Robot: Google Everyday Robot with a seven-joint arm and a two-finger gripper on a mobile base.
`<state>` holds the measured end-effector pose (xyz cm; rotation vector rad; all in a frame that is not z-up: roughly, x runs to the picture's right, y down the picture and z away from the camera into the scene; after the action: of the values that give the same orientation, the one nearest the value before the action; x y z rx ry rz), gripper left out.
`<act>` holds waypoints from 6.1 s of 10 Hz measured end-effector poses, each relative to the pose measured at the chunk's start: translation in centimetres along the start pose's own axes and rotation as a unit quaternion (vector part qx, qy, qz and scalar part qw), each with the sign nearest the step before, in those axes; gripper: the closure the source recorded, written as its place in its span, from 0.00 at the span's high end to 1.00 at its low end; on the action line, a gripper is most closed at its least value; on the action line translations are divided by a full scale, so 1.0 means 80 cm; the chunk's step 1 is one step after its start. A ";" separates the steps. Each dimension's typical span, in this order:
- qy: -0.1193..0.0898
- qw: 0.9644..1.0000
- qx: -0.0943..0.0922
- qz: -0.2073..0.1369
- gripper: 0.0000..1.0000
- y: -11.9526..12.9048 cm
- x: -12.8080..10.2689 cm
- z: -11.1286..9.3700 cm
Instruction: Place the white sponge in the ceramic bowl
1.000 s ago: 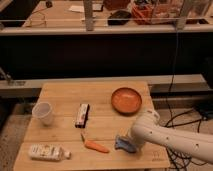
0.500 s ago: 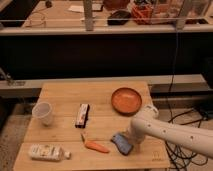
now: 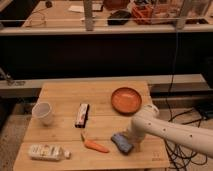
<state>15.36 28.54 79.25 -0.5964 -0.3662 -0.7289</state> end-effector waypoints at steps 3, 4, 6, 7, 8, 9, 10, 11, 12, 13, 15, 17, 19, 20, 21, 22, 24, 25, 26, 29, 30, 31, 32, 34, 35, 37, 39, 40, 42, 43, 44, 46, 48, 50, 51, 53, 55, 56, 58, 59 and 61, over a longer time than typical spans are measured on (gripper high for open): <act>0.000 1.000 -0.003 0.001 0.78 0.003 0.000 -0.006; 0.001 1.000 -0.002 0.001 0.79 0.001 0.003 -0.009; 0.017 1.000 0.003 -0.004 0.66 -0.020 0.020 -0.031; 0.025 1.000 0.007 -0.011 0.56 -0.040 0.024 -0.047; 0.027 1.000 0.006 -0.011 0.44 -0.051 0.027 -0.061; 0.025 1.000 0.005 -0.009 0.40 -0.052 0.028 -0.064; 0.019 1.000 0.002 -0.013 0.41 -0.046 0.024 -0.064; 0.017 1.000 0.000 -0.027 0.46 -0.039 0.017 -0.058; 0.019 0.998 -0.003 -0.052 0.54 -0.032 0.010 -0.050; 0.022 0.994 -0.007 -0.108 0.65 -0.024 0.003 -0.040; 0.022 0.979 -0.008 -0.202 0.79 -0.018 0.005 -0.036; 0.011 0.975 -0.011 -0.222 0.80 -0.014 -0.003 -0.022; 0.005 0.983 -0.009 -0.182 0.80 -0.023 -0.005 -0.012; 0.002 0.985 -0.009 -0.172 0.80 -0.017 -0.003 -0.013; 0.000 0.983 -0.011 -0.182 0.80 -0.006 -0.003 -0.012; 0.001 0.980 -0.011 -0.196 0.79 0.002 -0.002 -0.011; 0.003 0.980 -0.009 -0.201 0.62 0.007 0.009 -0.008; 0.000 0.981 -0.007 -0.195 0.53 0.003 0.007 -0.005; 0.000 0.981 -0.008 -0.195 0.46 0.002 0.006 -0.003; 0.001 0.981 -0.008 -0.196 0.28 0.004 0.005 -0.006; 0.001 0.980 -0.008 -0.197 0.16 0.003 0.005 -0.008; 0.001 0.980 -0.008 -0.197 0.07 0.003 0.005 -0.009; 0.001 0.980 -0.008 -0.197 0.03 0.003 0.005 -0.009; 0.001 0.981 -0.010 -0.196 0.10 0.006 0.006 -0.010; 0.001 0.981 -0.011 -0.196 0.18 0.007 0.006 -0.010; 0.001 0.981 -0.011 -0.193 0.27 0.010 0.007 -0.011; 0.003 0.981 -0.011 -0.195 0.27 0.008 0.008 -0.013; 0.017 0.981 -0.010 -0.195 0.27 -0.002 0.014 -0.022; 0.029 0.980 -0.006 -0.195 0.27 -0.026 0.024 -0.032; 0.033 0.981 -0.006 -0.192 0.27 -0.031 0.026 -0.032; 0.039 0.980 -0.004 -0.195 0.33 -0.031 0.025 -0.032; 0.050 0.979 0.004 -0.200 0.47 -0.041 0.031 -0.049; 0.058 0.977 0.009 -0.203 0.45 -0.068 0.053 -0.073; 0.071 0.976 0.014 -0.205 0.23 -0.117 0.098 -0.090; 0.073 0.976 0.014 -0.207 0.13 -0.139 0.117 -0.096; 0.081 0.974 0.012 -0.212 0.03 -0.184 0.151 -0.102; 0.080 0.974 0.016 -0.212 0.03 -0.220 0.171 -0.098; 0.080 0.974 0.015 -0.212 0.03 -0.226 0.179 -0.098; 0.080 0.974 0.016 -0.212 0.11 -0.226 0.182 -0.097; 0.080 0.973 0.016 -0.215 0.21 -0.221 0.176 -0.097; 0.080 0.974 0.017 -0.213 0.42 -0.212 0.171 -0.098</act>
<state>13.64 6.56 86.51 -0.4248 -0.3603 -1.1736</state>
